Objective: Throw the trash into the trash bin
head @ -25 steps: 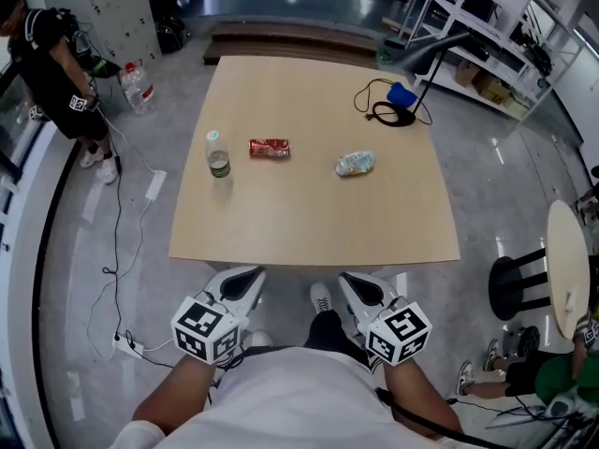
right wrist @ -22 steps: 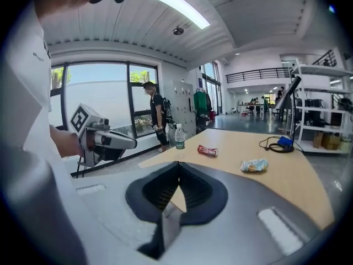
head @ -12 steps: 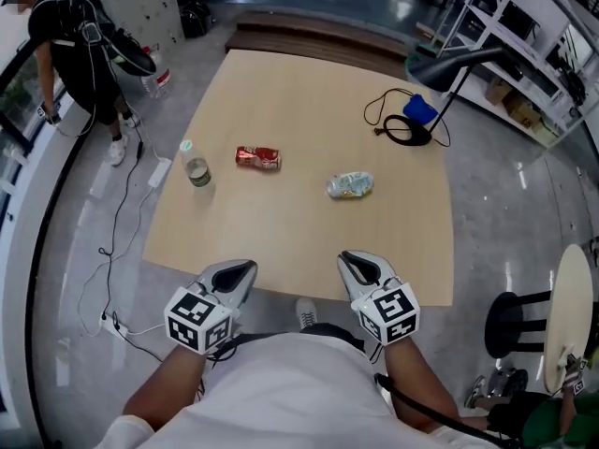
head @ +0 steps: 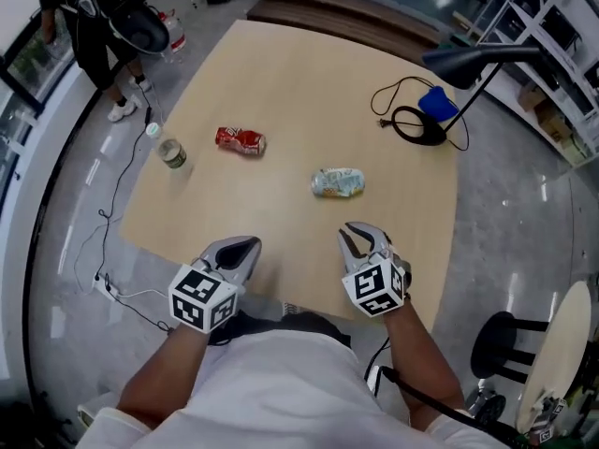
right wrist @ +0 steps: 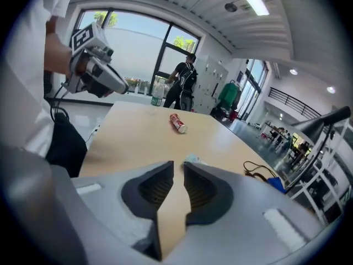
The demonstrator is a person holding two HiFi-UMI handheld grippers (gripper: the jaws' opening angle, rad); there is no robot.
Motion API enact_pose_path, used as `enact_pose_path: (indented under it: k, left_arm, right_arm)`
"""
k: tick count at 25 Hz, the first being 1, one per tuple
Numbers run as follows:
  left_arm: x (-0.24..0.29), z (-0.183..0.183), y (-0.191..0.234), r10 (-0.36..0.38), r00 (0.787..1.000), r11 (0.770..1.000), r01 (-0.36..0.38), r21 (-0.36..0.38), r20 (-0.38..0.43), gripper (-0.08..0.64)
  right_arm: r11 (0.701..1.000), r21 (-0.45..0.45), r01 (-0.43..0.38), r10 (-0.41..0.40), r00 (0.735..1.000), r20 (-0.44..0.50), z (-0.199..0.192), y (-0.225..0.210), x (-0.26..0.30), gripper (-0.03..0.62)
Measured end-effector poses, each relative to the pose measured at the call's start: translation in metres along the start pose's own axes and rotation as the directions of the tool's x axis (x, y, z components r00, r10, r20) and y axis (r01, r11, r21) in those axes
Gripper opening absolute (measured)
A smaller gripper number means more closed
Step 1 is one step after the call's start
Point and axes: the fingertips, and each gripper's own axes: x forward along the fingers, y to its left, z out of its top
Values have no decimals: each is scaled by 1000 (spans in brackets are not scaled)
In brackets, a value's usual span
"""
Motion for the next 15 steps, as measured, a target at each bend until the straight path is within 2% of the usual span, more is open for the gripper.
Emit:
enact_pose_path:
  k: [3, 7, 11, 15]
  left_arm:
    - [17, -5, -3, 19, 999, 1000, -20, -12, -41, 8]
    - [33, -14, -4, 23, 996, 1000, -25, -14, -84, 9]
    - [51, -20, -1, 9, 994, 1000, -12, -23, -106, 9]
    - [61, -24, 1, 1, 995, 998, -7, -55, -105, 9]
  right_arm:
    - [996, -82, -27, 24, 999, -40, -16, -11, 28, 98]
    - [984, -164, -64, 52, 996, -77, -26, -17, 59, 117]
    - [959, -272, -79, 43, 990, -136, -34, -25, 85, 138]
    - [938, -326, -117, 50, 977, -207, -45, -29, 108, 204]
